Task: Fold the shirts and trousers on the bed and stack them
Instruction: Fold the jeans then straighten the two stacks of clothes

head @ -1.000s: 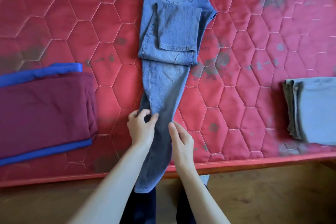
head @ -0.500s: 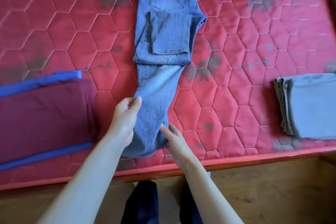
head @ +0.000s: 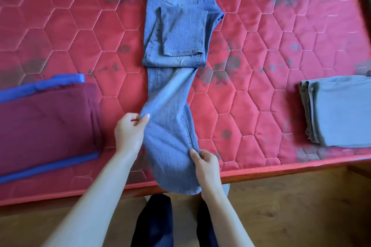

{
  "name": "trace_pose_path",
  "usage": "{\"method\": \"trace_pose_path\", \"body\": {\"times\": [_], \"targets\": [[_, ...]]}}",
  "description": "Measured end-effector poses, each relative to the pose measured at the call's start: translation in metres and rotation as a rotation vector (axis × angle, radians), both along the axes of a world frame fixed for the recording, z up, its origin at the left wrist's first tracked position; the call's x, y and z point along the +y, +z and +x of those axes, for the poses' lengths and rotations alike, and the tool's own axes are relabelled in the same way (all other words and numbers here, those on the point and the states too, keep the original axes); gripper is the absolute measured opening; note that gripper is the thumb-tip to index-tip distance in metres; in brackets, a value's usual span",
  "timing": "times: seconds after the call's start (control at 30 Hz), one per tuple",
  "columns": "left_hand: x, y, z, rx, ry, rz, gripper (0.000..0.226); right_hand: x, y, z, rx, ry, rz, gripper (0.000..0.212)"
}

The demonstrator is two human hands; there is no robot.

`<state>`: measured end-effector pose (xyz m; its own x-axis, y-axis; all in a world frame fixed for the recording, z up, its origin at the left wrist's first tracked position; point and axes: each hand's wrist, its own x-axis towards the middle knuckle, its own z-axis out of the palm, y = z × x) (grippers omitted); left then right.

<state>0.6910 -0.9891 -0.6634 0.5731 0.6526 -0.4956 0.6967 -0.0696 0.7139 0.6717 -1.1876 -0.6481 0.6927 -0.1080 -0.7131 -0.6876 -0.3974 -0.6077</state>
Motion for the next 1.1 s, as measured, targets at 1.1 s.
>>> {"method": "trace_pose_path", "body": {"times": [1.1], "targets": [[-0.023, -0.031, -0.036, 0.029, -0.068, 0.049, 0.005, 0.009, -0.029, 0.034, -0.282, 0.365, -0.555, 0.019]]}}
